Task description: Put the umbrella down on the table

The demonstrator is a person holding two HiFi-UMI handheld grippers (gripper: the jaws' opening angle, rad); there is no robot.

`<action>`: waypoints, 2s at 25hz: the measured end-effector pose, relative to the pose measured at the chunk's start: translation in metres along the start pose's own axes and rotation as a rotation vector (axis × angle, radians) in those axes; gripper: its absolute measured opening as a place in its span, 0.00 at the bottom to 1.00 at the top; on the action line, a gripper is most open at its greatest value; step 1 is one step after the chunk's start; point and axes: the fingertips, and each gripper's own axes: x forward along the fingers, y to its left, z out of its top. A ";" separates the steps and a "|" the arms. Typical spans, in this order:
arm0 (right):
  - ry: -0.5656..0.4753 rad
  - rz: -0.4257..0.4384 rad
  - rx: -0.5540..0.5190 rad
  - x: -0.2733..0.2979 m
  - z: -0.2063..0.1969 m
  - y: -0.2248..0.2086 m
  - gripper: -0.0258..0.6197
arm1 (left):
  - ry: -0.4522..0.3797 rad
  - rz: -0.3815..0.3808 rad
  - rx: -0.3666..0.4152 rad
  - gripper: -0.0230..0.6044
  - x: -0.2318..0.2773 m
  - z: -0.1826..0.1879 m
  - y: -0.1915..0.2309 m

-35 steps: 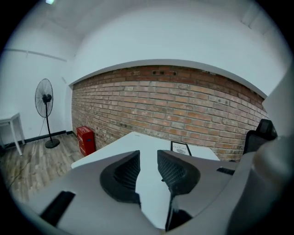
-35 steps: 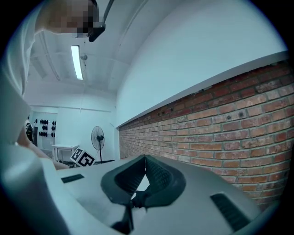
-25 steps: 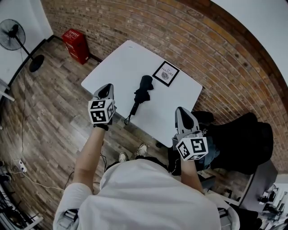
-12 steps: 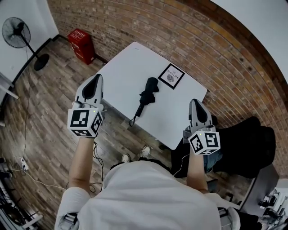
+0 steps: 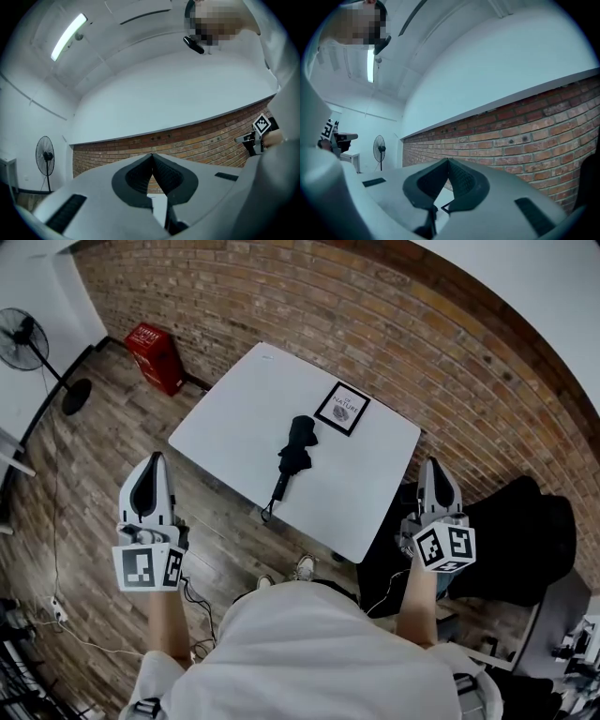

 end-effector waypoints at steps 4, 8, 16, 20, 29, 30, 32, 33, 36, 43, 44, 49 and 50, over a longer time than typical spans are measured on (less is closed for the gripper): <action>0.007 -0.051 0.017 -0.008 -0.004 -0.020 0.07 | 0.002 0.024 -0.020 0.08 -0.016 -0.007 -0.002; 0.013 -0.068 0.039 -0.011 -0.011 -0.026 0.07 | 0.024 0.077 -0.038 0.08 -0.032 -0.024 -0.004; 0.009 -0.053 0.031 0.000 -0.014 -0.020 0.07 | -0.002 0.072 -0.057 0.08 -0.022 -0.014 -0.013; 0.006 -0.042 0.034 0.005 -0.013 -0.018 0.07 | -0.021 0.069 -0.059 0.08 -0.015 -0.005 -0.015; 0.028 -0.037 0.048 0.007 -0.024 -0.008 0.07 | 0.002 0.050 -0.065 0.08 -0.012 -0.008 -0.012; 0.024 -0.037 0.045 0.006 -0.023 -0.006 0.07 | -0.001 0.042 -0.066 0.08 -0.010 -0.007 -0.012; 0.018 -0.042 0.044 0.004 -0.021 -0.005 0.07 | -0.007 0.021 -0.067 0.08 -0.004 -0.004 -0.016; 0.017 -0.047 0.047 0.002 -0.022 -0.005 0.07 | -0.009 0.009 -0.067 0.08 0.000 -0.003 -0.018; 0.033 -0.069 0.067 -0.005 -0.029 -0.009 0.07 | -0.015 -0.022 -0.069 0.08 0.009 0.000 -0.025; 0.068 -0.096 0.039 -0.017 -0.036 -0.008 0.07 | -0.019 -0.054 -0.072 0.08 0.012 0.004 -0.031; 0.070 -0.096 0.040 -0.018 -0.037 -0.007 0.07 | -0.017 -0.054 -0.073 0.08 0.011 0.003 -0.030; 0.079 -0.076 0.020 -0.018 -0.036 0.005 0.07 | -0.007 -0.045 -0.076 0.08 0.007 0.002 -0.027; 0.080 -0.069 0.016 -0.018 -0.034 0.007 0.07 | -0.001 -0.043 -0.077 0.08 0.006 0.001 -0.027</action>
